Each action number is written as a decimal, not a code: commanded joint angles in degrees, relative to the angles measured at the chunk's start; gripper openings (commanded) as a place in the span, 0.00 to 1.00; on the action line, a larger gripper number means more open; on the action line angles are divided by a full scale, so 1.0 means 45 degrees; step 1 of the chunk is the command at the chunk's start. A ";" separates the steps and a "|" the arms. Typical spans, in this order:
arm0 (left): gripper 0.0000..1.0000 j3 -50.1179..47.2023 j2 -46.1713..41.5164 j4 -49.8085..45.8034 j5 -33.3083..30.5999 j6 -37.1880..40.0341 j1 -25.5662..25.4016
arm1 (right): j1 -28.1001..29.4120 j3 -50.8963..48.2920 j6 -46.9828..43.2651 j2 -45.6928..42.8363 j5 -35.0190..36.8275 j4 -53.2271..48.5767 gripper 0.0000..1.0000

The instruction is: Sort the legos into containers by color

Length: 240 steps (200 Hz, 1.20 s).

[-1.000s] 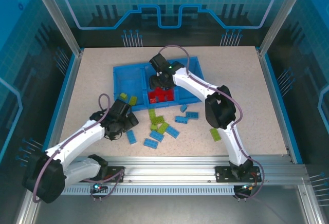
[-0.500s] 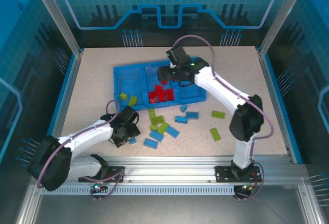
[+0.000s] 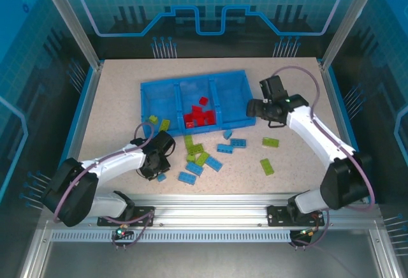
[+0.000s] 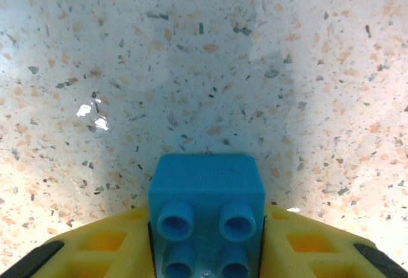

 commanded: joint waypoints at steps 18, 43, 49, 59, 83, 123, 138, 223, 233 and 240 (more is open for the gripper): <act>0.37 0.1590 -0.0946 0.0409 -0.1253 0.0455 -0.0080 | -0.0961 -0.2126 -0.0419 -0.1609 -0.0741 0.0400 0.77; 0.37 0.3634 -0.0793 0.0315 -0.1776 0.1344 -0.0081 | -0.1027 -0.3120 -0.0450 -0.1939 -0.1005 0.0258 0.75; 0.38 0.4194 -0.0555 0.0435 -0.1772 0.1590 -0.0082 | -0.1030 -0.3379 -0.0408 -0.2076 -0.1126 0.0335 0.74; 0.38 0.5201 -0.0049 0.0716 -0.1642 0.2087 -0.0066 | -0.1029 -0.3941 -0.0331 -0.2327 -0.1360 0.0528 0.74; 0.38 0.7812 0.1890 0.1753 -0.0688 0.3499 -0.0066 | -0.1014 -0.4888 0.0051 -0.3042 -0.1549 0.0803 0.74; 0.38 1.2591 0.6003 0.2609 0.1590 0.4958 -0.0226 | -0.0871 -0.5968 0.0362 -0.3482 -0.2707 0.1230 0.74; 0.39 1.4057 0.7366 0.2661 0.2326 0.5218 -0.0307 | -0.0760 -0.6078 0.0056 -0.3378 -0.2768 0.1063 0.76; 0.41 1.9745 1.2258 0.1820 0.3988 0.5005 -0.0448 | -0.0652 -0.6383 0.0516 -0.2514 -0.2837 -0.0482 0.77; 0.41 1.9857 1.2439 0.1903 0.4069 0.4968 -0.0466 | -0.0568 -0.6460 0.0572 -0.2376 -0.3001 -0.0571 0.77; 0.42 1.9945 1.2591 0.1863 0.4112 0.4926 -0.0475 | -0.0463 -0.6516 0.0595 -0.2279 -0.3074 -0.0538 0.78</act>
